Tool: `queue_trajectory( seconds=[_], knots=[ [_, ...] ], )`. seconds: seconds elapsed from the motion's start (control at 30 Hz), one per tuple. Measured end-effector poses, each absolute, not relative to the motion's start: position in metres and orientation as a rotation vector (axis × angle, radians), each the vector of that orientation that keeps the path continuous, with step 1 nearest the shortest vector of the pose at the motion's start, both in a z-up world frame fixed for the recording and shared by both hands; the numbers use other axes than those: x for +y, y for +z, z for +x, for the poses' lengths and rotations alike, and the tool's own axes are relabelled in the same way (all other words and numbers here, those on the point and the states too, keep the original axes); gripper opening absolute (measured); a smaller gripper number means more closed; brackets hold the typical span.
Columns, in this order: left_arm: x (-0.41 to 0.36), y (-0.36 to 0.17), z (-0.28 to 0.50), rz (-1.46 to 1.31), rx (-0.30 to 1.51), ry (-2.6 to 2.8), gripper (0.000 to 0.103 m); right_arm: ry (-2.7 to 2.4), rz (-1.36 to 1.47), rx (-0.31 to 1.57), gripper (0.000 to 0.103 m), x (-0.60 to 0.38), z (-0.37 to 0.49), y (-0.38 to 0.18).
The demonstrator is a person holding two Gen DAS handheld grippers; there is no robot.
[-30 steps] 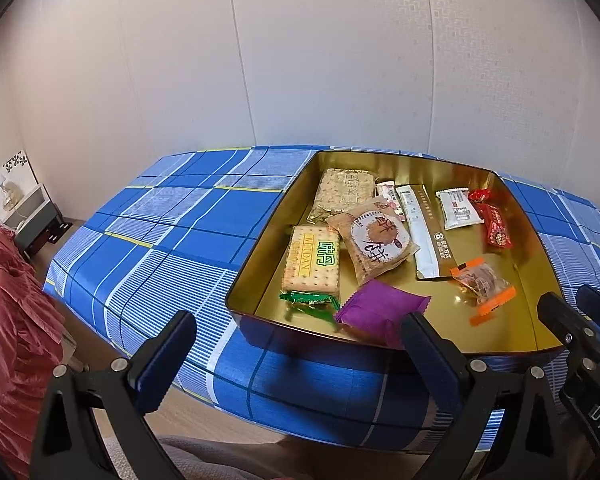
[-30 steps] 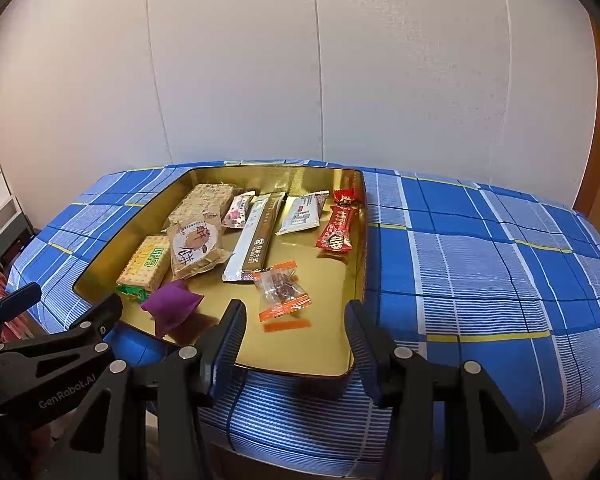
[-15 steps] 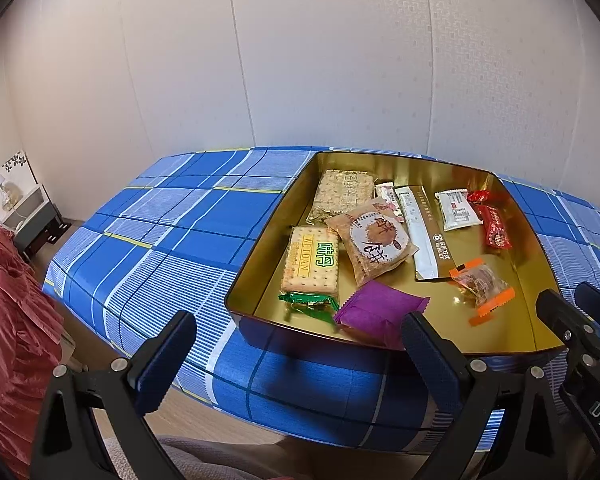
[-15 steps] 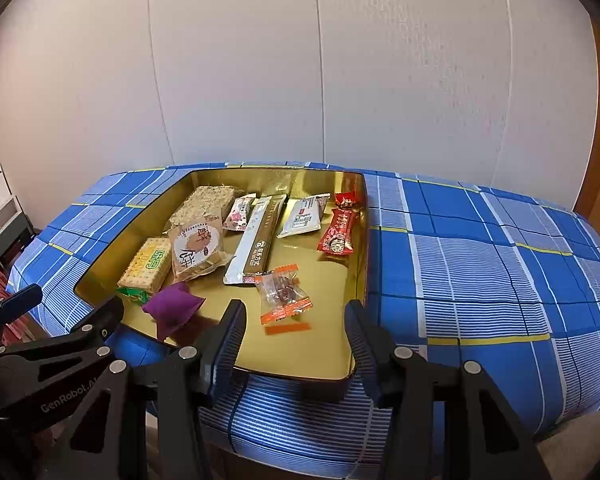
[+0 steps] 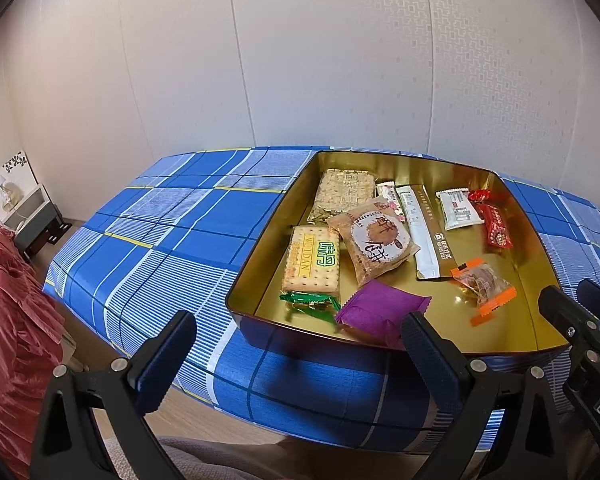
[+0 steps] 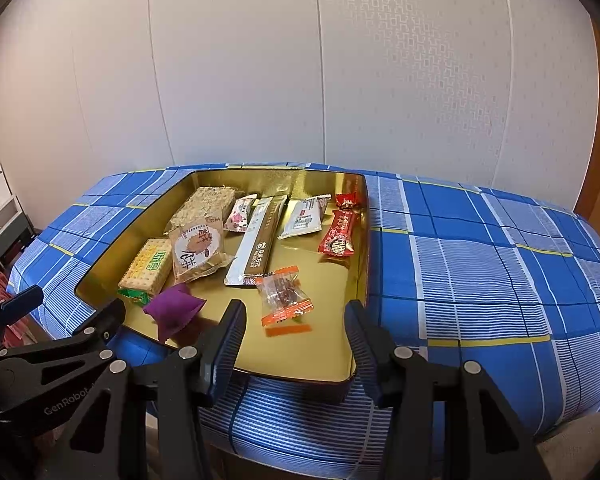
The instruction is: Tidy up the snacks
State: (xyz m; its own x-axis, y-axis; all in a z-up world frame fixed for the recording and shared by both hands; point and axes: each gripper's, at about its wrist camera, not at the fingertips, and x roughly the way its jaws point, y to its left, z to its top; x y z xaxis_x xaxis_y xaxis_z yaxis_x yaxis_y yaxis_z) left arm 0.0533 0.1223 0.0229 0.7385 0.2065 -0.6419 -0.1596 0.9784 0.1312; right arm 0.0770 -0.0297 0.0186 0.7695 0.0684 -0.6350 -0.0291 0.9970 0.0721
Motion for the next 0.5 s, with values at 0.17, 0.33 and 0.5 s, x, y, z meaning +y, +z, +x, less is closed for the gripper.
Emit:
queue_trajectory(
  seconds=[0.17, 0.33, 0.5],
  knots=[
    [0.1212, 0.0235, 0.0522, 0.066, 0.708, 0.195, 0.103, 0.052, 0.06, 0.691, 0.052, -0.03, 0.077, 0.0187],
    [0.1226, 0.0239, 0.0525, 0.049, 0.708, 0.187, 0.103, 0.053, 0.06, 0.689, 0.052, -0.0293, 0.077, 0.0192],
    [0.1234, 0.023, 0.0539, 0.045, 0.714, 0.187, 0.103, 0.057, 0.064, 0.692, 0.052, -0.0293, 0.0777, 0.0189]
  ],
)
